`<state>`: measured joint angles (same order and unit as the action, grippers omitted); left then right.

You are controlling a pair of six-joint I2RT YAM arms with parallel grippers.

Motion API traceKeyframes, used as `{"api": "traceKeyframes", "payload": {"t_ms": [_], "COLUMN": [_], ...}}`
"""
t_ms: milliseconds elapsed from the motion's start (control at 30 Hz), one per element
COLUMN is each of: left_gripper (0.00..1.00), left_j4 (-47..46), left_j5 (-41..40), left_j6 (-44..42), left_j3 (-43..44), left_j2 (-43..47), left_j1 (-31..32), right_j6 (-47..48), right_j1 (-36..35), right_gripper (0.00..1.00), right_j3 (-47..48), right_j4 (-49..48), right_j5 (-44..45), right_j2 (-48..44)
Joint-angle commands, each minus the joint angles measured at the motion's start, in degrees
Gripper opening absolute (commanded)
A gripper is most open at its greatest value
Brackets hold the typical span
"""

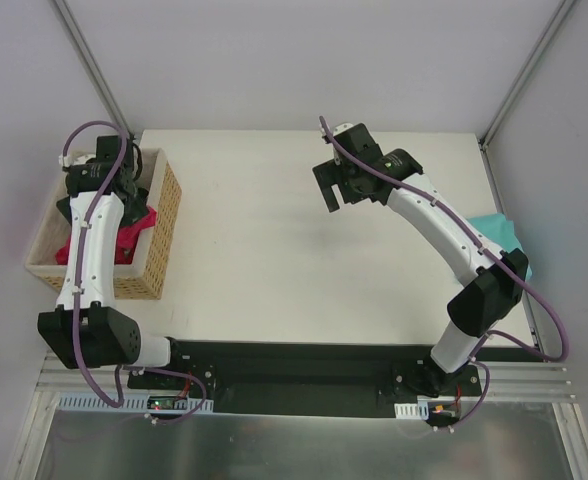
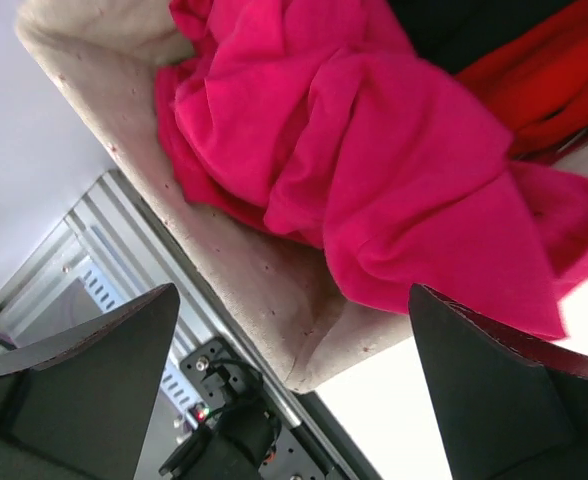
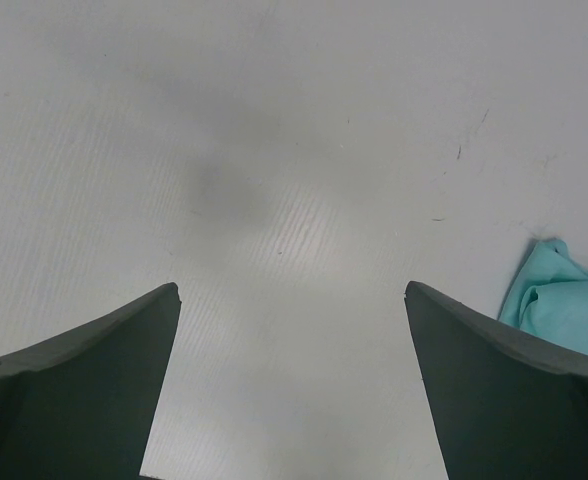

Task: Fold and stack the t-shirts
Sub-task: Grab crumpled tshirt from bin with the left arm

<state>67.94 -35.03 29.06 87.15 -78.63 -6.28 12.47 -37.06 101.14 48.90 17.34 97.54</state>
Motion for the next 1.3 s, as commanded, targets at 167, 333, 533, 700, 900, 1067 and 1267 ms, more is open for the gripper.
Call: {"api": "traceKeyframes", "payload": {"t_ms": [167,333,533,700,900,1067,1267], "left_gripper": [0.99,0.99,0.99,0.99,0.99,0.99,0.99], "left_j4": [-3.3,-6.9,-12.2,-14.7,-14.5,-14.5,-13.5], "left_j5": [5.3,8.2,12.0,15.6,19.2,19.3,19.6], "left_j6": [0.4,-0.6,-2.9,-4.5,-5.2,-5.9,-5.4], "left_j3": [-9.7,-13.8,-16.4,-14.6,-10.3,-9.3,-8.5], "left_j2": [3.8,5.6,5.4,2.8,0.0,2.3,7.6], "left_j1": [-3.7,-7.4,-12.3,-13.5,-13.6,-13.5,-13.4], "right_j6": [-1.0,-2.1,-2.2,-2.6,-3.4,-3.3,-2.8], "right_j1": [-0.3,-0.4,-1.9,-3.1,-4.6,-4.9,-4.9], "right_gripper": [1.0,1.0,1.0,0.99,1.0,1.0,1.0], "right_j3": [2.3,8.0,15.7,20.1,24.2,24.4,23.0], "right_j4": [3.0,5.3,10.2,12.2,12.8,12.6,11.7], "right_j5": [-1.0,-2.4,-1.7,-0.4,0.4,0.5,-0.2], "right_j2": [0.6,3.3,7.8,10.3,12.9,13.9,13.6]}}
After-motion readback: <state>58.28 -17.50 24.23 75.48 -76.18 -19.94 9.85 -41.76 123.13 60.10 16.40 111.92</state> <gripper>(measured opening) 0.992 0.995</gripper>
